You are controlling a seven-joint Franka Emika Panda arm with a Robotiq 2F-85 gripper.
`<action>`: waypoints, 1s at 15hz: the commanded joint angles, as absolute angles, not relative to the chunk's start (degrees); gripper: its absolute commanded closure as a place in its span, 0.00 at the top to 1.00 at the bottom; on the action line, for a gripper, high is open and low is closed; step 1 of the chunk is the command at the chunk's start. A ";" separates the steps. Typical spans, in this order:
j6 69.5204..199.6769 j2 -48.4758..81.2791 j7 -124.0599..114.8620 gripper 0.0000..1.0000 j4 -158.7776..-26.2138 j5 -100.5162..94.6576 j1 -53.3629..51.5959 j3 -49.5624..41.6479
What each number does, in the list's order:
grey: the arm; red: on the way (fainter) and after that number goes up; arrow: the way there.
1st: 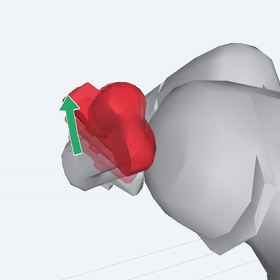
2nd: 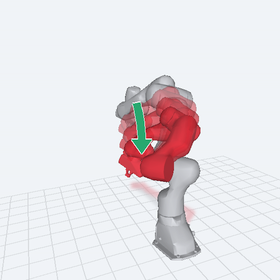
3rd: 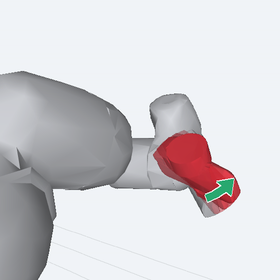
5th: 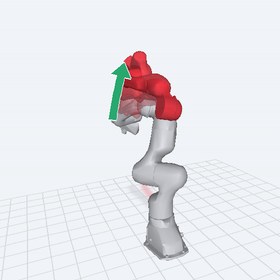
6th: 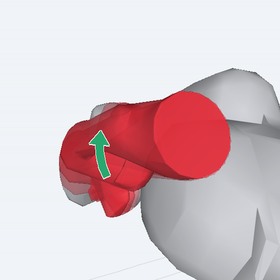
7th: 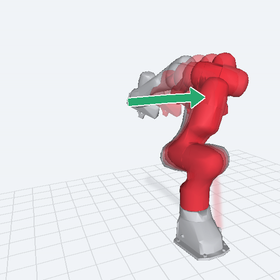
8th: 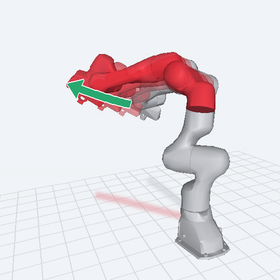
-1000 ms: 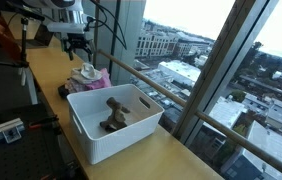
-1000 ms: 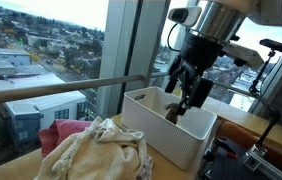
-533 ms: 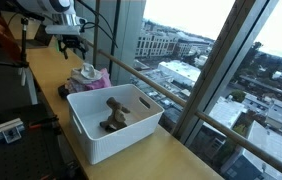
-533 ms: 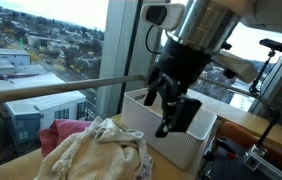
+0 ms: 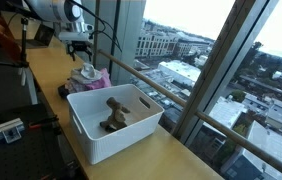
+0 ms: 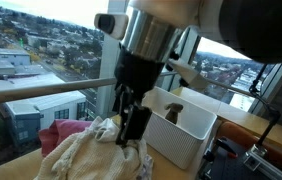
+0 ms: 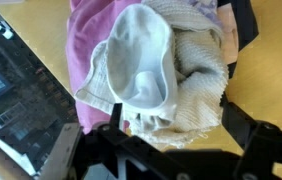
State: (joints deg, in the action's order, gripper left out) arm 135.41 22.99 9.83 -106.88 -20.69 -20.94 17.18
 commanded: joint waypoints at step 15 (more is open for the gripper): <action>140.67 42.94 9.19 0.59 -110.87 -13.10 -13.08 9.49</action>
